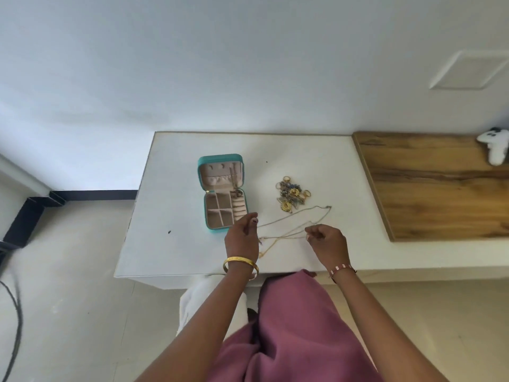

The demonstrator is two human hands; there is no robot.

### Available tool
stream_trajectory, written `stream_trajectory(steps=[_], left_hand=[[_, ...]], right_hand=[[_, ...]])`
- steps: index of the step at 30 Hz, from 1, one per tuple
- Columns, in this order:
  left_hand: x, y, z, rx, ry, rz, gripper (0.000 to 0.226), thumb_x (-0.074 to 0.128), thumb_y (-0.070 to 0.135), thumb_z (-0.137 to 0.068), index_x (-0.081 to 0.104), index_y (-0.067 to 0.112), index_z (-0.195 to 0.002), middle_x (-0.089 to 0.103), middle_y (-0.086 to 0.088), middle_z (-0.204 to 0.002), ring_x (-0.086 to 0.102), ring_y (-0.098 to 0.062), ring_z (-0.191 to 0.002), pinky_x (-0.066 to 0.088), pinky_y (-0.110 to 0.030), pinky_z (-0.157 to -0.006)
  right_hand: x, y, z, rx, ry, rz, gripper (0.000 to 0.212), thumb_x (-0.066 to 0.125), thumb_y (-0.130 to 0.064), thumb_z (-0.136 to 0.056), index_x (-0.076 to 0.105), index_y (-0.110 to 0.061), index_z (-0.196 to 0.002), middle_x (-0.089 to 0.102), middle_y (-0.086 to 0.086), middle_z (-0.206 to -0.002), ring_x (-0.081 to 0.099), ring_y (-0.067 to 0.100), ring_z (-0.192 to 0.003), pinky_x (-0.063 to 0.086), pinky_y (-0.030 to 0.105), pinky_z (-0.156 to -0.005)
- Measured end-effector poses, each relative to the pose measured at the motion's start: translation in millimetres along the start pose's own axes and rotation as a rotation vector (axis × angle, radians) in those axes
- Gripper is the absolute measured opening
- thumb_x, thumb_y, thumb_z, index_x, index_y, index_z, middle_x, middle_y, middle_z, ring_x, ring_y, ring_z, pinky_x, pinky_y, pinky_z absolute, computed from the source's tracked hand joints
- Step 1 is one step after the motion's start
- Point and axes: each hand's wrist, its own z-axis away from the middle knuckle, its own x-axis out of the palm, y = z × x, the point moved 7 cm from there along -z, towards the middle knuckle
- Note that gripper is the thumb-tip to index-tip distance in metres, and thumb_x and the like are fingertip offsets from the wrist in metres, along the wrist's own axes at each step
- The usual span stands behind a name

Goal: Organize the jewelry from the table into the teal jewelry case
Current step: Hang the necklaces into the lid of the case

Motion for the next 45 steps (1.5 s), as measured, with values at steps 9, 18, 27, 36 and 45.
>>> stream_trajectory(steps=[9, 18, 27, 36, 45], left_hand=[[40, -3, 7, 0.212, -0.2, -0.397, 0.026, 0.052, 0.004, -0.088, 0.068, 0.011, -0.107, 0.068, -0.008, -0.111, 0.06, -0.02, -0.105, 0.038, -0.016, -0.089], [54, -13, -7, 0.507, -0.249, -0.802, 0.024, 0.064, -0.01, -0.074, 0.07, -0.002, -0.095, 0.066, -0.021, -0.096, 0.06, -0.037, -0.096, 0.047, -0.031, -0.08], [61, -9, -4, 0.757, -0.345, -1.102, 0.034, 0.083, -0.006, -0.039, 0.064, 0.01, -0.063, 0.058, -0.006, -0.06, 0.057, -0.021, -0.053, 0.042, -0.02, -0.039], [57, -6, -17, 0.561, -0.234, -0.836, 0.024, 0.055, -0.019, -0.067, 0.059, 0.0, -0.082, 0.058, -0.019, -0.08, 0.055, -0.036, -0.075, 0.043, -0.033, -0.061], [62, 32, -25, 0.532, -0.264, -0.594, 0.023, 0.037, -0.01, -0.084, 0.05, 0.003, -0.097, 0.063, -0.017, -0.084, 0.057, -0.031, -0.076, 0.042, -0.033, -0.063]], right_hand=[[2, 19, -6, -0.097, -0.019, 0.133, 0.02, 0.056, 0.0, -0.085, 0.069, -0.006, -0.1, 0.065, 0.014, -0.101, 0.059, 0.019, -0.086, 0.044, 0.021, -0.08], [19, 6, -11, -0.249, -0.037, 0.287, 0.023, 0.053, -0.006, -0.087, 0.067, -0.009, -0.105, 0.061, 0.014, -0.102, 0.055, 0.026, -0.097, 0.043, 0.027, -0.078], [16, 13, -15, -0.223, -0.042, 0.272, 0.021, 0.053, -0.005, -0.088, 0.067, -0.005, -0.104, 0.06, 0.017, -0.102, 0.056, 0.028, -0.097, 0.039, 0.022, -0.076], [12, 9, -14, -0.22, -0.034, 0.216, 0.022, 0.054, -0.004, -0.087, 0.067, -0.005, -0.104, 0.06, 0.015, -0.1, 0.056, 0.026, -0.092, 0.036, 0.019, -0.074], [32, -38, -27, -0.342, -0.151, 0.181, 0.03, 0.063, -0.009, -0.084, 0.063, -0.009, -0.114, 0.054, 0.015, -0.11, 0.05, 0.026, -0.105, 0.041, 0.027, -0.088]])
